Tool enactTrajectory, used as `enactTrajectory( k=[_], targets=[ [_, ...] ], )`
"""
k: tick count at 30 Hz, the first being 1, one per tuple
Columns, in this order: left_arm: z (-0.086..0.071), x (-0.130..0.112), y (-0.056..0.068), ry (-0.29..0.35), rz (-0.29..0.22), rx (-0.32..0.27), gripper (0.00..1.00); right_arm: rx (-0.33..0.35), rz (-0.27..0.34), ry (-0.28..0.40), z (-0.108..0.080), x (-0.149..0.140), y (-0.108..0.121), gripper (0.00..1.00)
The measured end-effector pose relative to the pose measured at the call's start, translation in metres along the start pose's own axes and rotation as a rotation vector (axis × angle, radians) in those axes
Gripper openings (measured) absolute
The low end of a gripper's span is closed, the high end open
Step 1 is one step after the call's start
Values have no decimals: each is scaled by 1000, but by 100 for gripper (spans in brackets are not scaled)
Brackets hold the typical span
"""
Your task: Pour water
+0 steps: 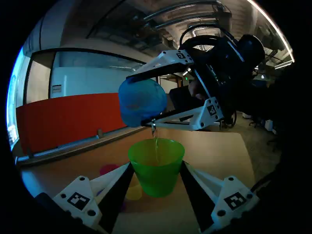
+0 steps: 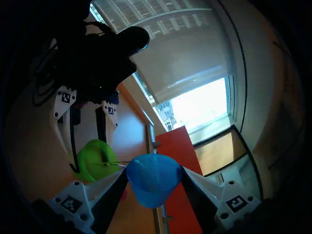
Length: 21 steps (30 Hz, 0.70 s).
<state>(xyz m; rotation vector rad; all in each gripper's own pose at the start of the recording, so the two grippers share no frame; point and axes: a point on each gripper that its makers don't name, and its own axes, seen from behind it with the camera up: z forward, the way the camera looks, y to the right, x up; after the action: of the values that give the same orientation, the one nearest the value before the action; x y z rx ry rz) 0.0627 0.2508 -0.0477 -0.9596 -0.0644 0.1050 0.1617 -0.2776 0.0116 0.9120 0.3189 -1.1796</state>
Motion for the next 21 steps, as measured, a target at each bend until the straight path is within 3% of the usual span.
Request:
enactTrajectory(
  k=[21],
  targets=[
    [2, -3, 2, -11, -2, -8, 82, -6, -51, 2, 2, 1, 4, 93]
  ],
)
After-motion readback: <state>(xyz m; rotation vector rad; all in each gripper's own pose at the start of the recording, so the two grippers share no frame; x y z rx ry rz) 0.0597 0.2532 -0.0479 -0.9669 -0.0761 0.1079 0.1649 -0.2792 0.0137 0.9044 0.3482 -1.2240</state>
